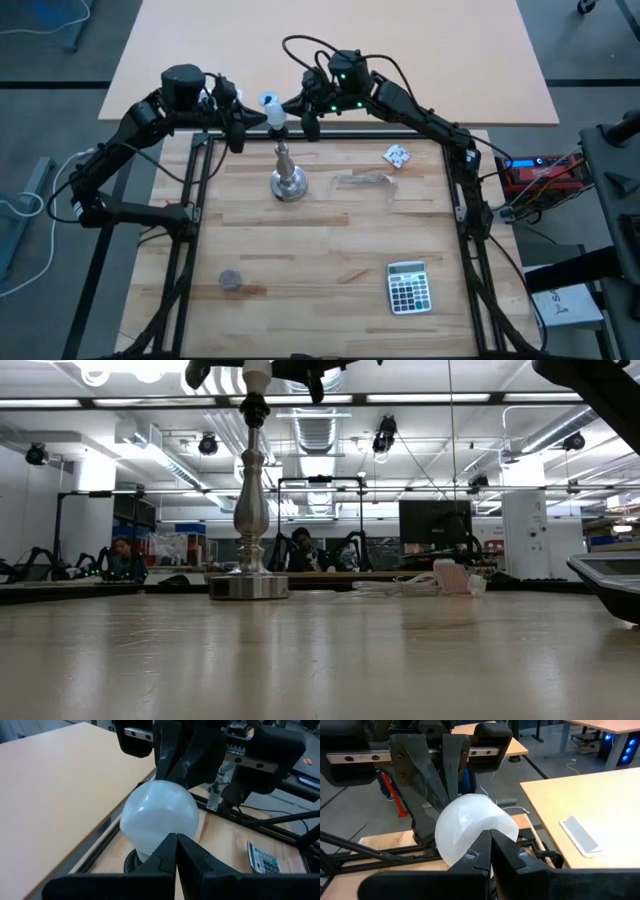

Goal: Screw lightbulb
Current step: Remove the lightbulb from the lamp

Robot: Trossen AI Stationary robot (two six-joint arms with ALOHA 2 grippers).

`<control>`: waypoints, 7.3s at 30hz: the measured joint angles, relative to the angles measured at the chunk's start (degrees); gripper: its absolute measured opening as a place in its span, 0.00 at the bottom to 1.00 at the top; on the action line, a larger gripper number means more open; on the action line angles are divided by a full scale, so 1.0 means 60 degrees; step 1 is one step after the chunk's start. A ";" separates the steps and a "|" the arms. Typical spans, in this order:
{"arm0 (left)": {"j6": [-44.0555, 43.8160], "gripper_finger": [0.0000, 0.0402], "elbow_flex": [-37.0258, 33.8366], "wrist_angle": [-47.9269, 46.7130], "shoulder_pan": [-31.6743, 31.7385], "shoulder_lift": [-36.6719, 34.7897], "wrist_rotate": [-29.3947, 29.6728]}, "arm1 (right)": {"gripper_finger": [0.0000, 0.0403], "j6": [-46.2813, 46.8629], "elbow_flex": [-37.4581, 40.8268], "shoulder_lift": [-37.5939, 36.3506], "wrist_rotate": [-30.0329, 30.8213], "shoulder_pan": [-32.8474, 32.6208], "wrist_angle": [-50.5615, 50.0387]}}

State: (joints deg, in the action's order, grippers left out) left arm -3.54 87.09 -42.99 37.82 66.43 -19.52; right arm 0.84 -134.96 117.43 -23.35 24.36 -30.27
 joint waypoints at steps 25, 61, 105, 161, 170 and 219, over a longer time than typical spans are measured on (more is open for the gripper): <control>0.1079 0.00 0.0244 0.0357 0.0055 -0.0119 0.2163 | 0.00 -0.0320 -0.0007 -0.0920 0.0308 0.0138 -0.0695; 0.0395 0.00 0.0229 0.0837 0.0098 0.0514 0.0653 | 0.00 0.0305 0.0000 -0.0339 -0.0629 0.0206 -0.0977; 0.0140 0.00 0.0233 0.0232 -0.0076 0.0277 0.0330 | 0.00 0.0613 0.0015 -0.0331 -0.1895 0.0597 -0.1232; 0.2629 0.00 0.1151 0.0022 -0.0022 0.1378 0.2254 | 0.00 0.0934 0.0050 -0.0488 -0.1971 0.0379 -0.1156; 0.2397 0.00 0.1151 0.0047 -0.0009 0.1314 0.1275 | 0.00 0.1035 0.0185 -0.0481 -0.1784 0.0366 -0.1192; 0.1334 0.00 0.1144 -0.0741 -0.0047 0.0797 0.1101 | 0.00 0.1322 0.0211 -0.0292 -0.3106 0.0678 -0.0788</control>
State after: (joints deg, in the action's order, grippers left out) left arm 4.46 93.95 -47.44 37.54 71.21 -12.91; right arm 8.77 -133.69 115.67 -41.99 28.42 -35.00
